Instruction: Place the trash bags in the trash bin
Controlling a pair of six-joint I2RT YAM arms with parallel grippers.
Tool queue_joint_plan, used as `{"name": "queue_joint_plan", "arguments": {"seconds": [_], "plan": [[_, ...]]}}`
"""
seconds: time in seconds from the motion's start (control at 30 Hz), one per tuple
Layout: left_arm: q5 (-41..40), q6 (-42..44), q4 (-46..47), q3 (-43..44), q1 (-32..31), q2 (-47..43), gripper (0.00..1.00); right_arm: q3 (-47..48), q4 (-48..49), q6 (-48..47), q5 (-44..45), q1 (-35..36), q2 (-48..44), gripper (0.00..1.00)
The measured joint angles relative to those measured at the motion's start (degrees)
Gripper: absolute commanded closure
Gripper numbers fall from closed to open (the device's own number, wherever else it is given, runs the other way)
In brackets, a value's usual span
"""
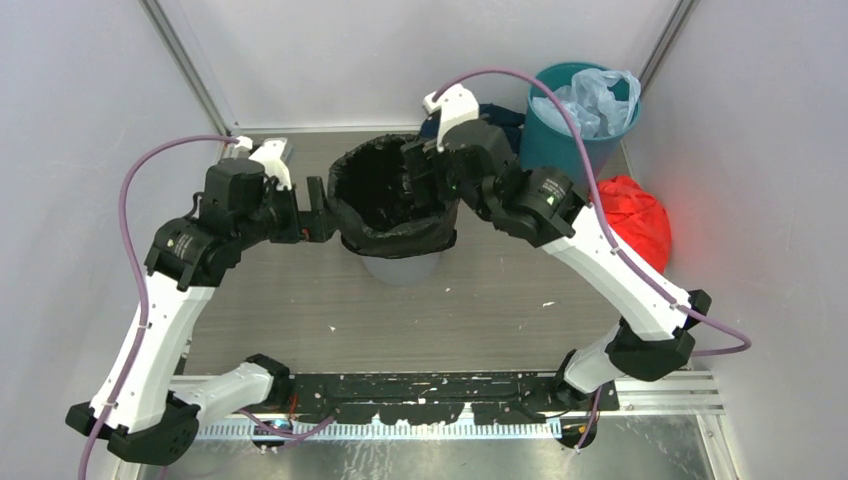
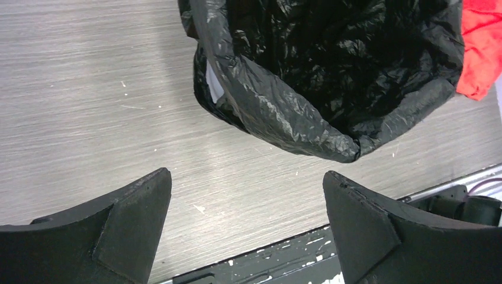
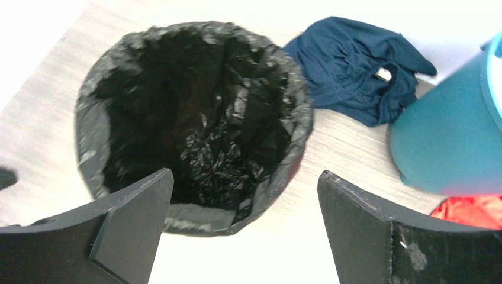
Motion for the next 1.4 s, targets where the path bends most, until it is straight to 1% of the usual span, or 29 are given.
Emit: {"name": "queue_joint_plan", "arguments": {"seconds": [0.2, 0.3, 0.4, 0.47, 0.53, 0.7, 0.9, 1.03, 1.2, 1.4], "plan": [[-2.05, 0.66, 0.04, 0.44, 2.67, 2.56, 0.00, -2.29, 0.11, 6.14, -1.40, -9.33, -0.37, 0.05], [-2.64, 1.01, 0.07, 0.46, 6.08, 3.50, 0.00, -6.95, 0.22, 9.49, -3.28, -15.21, -2.23, 0.05], [-2.62, 1.75, 0.70, -0.04, 11.13, 3.54, 0.00, -12.81, 0.02, 12.41, -4.92, -20.94, -5.20, 0.05], [-2.38, 1.86, 2.01, -1.73, 13.97, 3.32, 0.00, -15.67, 0.11, 13.79, -5.88, -23.76, -6.88, 0.05], [-1.42, 1.73, 4.09, -5.33, 16.63, 3.23, 0.00, -18.67, 0.15, 15.10, -7.65, -26.49, -8.68, 0.05], [1.09, 0.52, 8.87, -12.13, 17.99, 6.93, 0.02, -25.14, 2.03, 17.44, -12.39, -32.17, -10.49, 0.05], [7.17, -1.88, 15.74, -16.22, 17.99, 14.05, 0.05, -33.53, 4.11, 19.32, -16.46, -35.65, -10.49, 0.05], [10.23, -3.61, 19.06, -18.43, 17.88, 16.09, 0.06, -38.36, 5.20, 20.02, -18.67, -36.79, -10.54, 0.04], [11.82, -5.31, 22.69, -19.50, 17.40, 18.21, 0.06, -42.62, 6.54, 20.44, -20.37, -37.20, -10.91, 0.05], [12.04, -6.95, 26.73, -19.56, 15.43, 22.77, 0.07, -44.76, 7.78, 20.70, -21.29, -37.44, -12.07, 0.04]]}}
